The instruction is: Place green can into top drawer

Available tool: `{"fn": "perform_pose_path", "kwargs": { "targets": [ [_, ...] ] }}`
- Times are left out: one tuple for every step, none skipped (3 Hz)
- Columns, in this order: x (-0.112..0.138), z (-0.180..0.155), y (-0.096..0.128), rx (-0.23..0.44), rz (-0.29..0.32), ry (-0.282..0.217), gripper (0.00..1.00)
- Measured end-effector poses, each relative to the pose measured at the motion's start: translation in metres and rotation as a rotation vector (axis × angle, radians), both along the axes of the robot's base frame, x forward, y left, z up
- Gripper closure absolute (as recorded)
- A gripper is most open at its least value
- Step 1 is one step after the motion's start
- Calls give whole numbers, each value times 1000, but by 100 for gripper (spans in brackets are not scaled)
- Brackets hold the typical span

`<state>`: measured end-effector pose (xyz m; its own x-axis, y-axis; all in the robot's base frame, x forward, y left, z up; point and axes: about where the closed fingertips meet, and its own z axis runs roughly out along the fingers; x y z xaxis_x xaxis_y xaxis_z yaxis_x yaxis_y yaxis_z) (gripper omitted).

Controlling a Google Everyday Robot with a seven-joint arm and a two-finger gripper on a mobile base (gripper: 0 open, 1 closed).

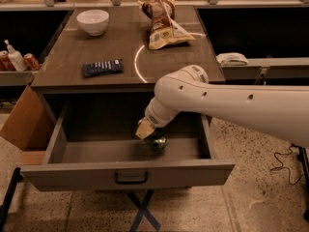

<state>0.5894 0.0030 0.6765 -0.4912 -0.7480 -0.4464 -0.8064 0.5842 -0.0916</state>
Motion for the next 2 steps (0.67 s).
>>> {"fn": "perform_pose_path", "kwargs": {
  "targets": [
    [3,-10,0,11,-17,9,36],
    [3,-14,-2,19,-23,12,12]
  ]
}}
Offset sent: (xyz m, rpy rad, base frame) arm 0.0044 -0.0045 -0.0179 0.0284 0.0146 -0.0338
